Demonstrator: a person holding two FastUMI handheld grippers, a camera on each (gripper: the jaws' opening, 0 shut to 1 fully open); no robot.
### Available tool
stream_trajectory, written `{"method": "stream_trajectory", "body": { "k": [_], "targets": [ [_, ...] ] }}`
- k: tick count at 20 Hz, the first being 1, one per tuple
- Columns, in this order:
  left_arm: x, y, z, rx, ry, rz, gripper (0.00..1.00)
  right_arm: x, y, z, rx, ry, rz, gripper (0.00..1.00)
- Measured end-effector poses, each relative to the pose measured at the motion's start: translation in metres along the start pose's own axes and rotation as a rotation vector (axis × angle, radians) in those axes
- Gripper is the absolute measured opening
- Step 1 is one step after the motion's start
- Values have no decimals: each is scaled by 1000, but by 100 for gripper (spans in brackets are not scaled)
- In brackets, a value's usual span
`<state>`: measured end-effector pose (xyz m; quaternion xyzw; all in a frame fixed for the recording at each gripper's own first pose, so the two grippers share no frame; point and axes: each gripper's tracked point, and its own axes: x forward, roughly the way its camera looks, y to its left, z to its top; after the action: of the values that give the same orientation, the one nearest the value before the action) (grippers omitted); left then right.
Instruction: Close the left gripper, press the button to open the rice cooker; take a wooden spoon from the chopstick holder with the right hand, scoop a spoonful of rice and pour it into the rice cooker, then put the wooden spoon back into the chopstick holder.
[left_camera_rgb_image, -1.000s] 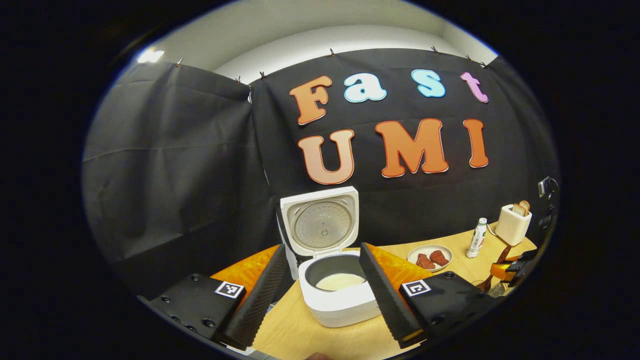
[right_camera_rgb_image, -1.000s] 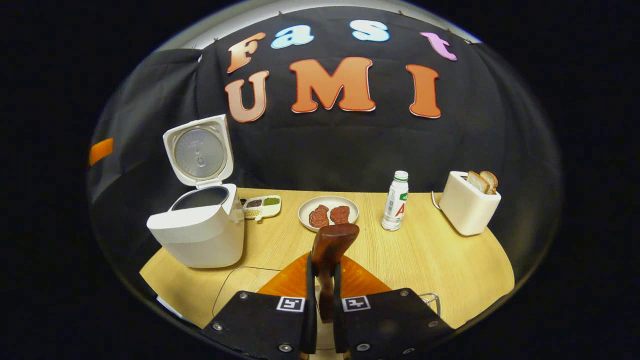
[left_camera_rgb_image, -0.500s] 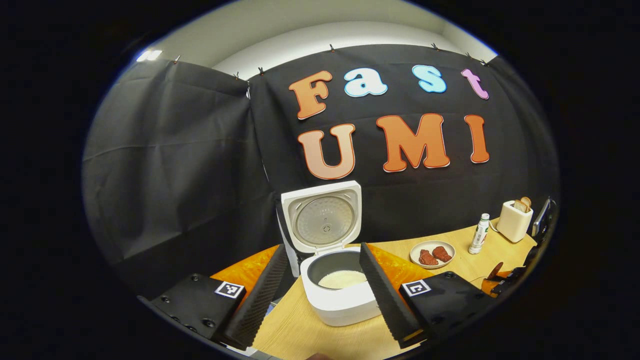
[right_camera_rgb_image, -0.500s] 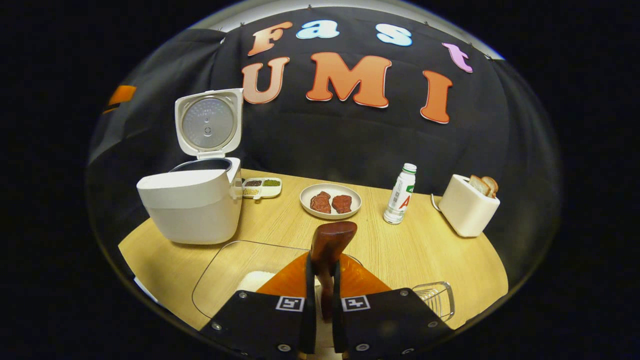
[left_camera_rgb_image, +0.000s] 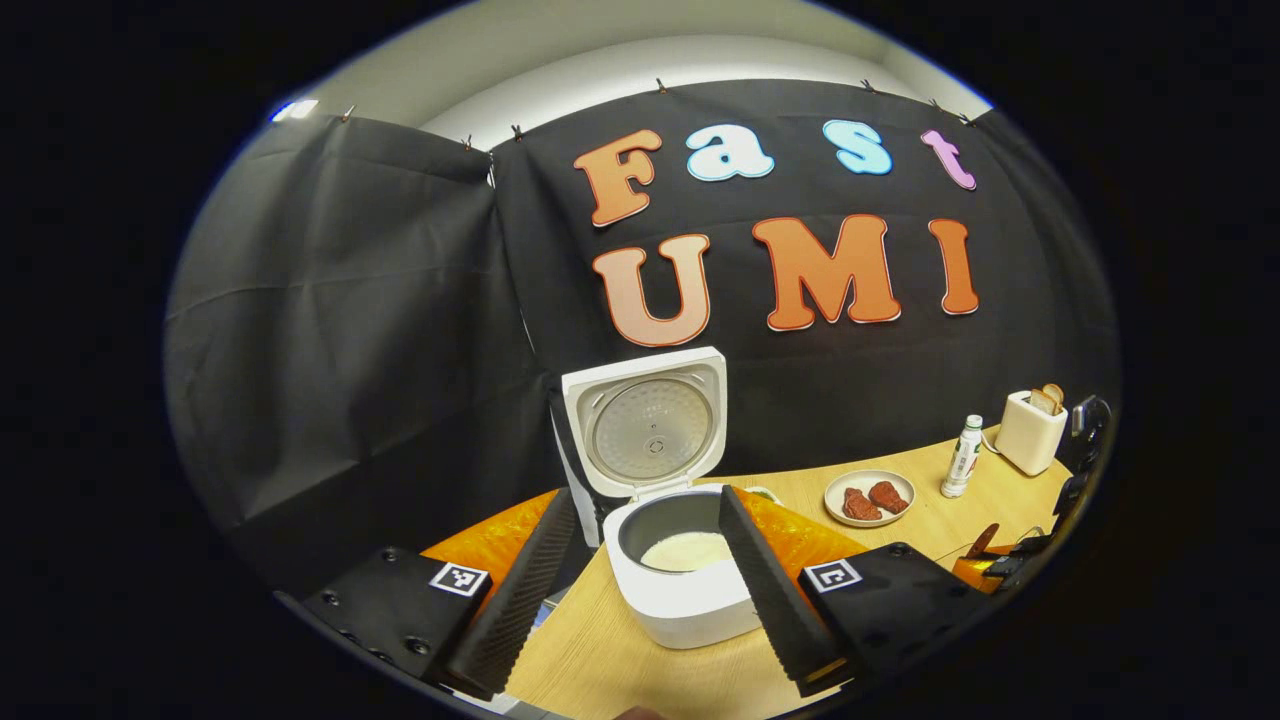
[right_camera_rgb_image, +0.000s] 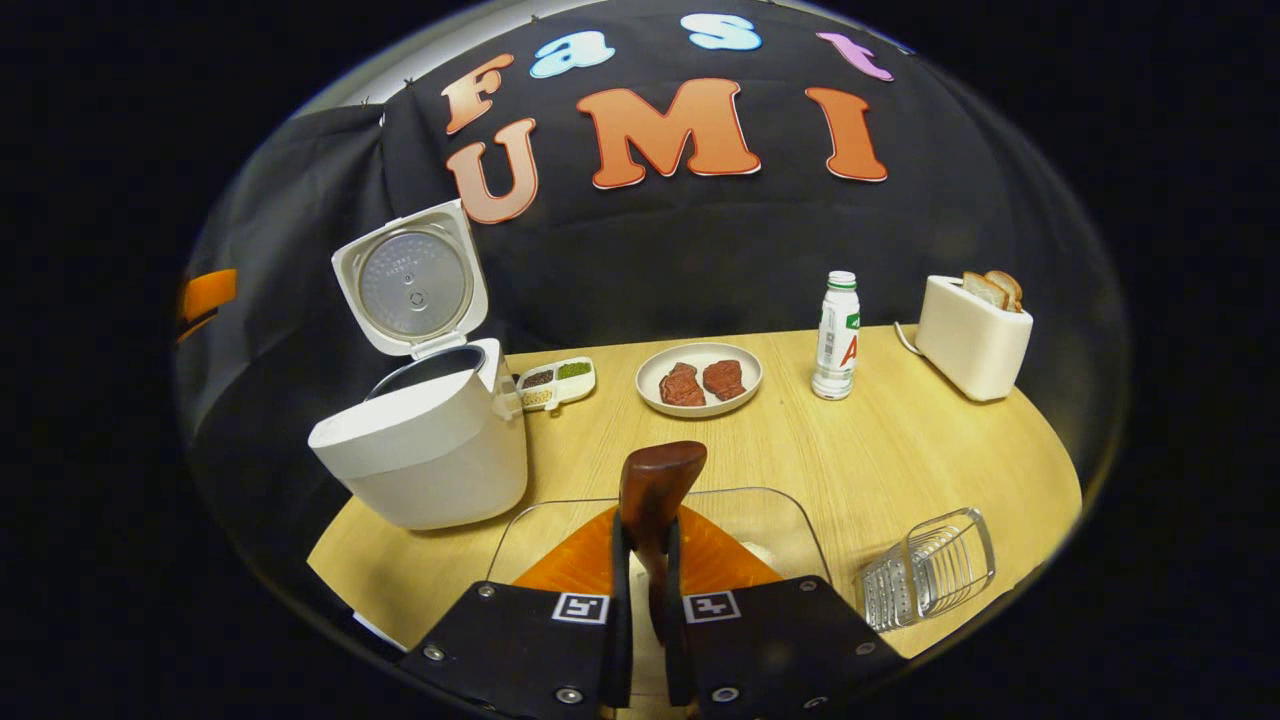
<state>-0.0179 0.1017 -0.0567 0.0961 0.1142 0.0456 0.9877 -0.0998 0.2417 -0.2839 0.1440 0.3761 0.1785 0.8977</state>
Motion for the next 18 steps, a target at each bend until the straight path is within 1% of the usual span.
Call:
{"method": "stream_trajectory", "body": {
  "k": [5, 10, 13, 14, 15, 18],
  "targets": [
    [-1, 8, -5, -2, 8, 9, 96, 8, 15, -2, 113, 39, 30, 13],
    [-5, 18, -7, 1, 12, 27, 96, 19, 13, -2, 256, 73, 14, 13],
    [-7, 23, -9, 4, 14, 35, 96, 22, 15, 0, 330, 82, 21, 13],
    [-7, 23, -9, 5, 14, 35, 99, 23, 17, 0, 345, 87, 25, 13],
    [-8, 23, -9, 7, 14, 35, 96, 23, 18, 1, 366, 91, 34, 13],
    [-8, 23, -6, 16, 9, 32, 95, 26, 17, 0, 454, 110, 47, 13]
  ]
}}
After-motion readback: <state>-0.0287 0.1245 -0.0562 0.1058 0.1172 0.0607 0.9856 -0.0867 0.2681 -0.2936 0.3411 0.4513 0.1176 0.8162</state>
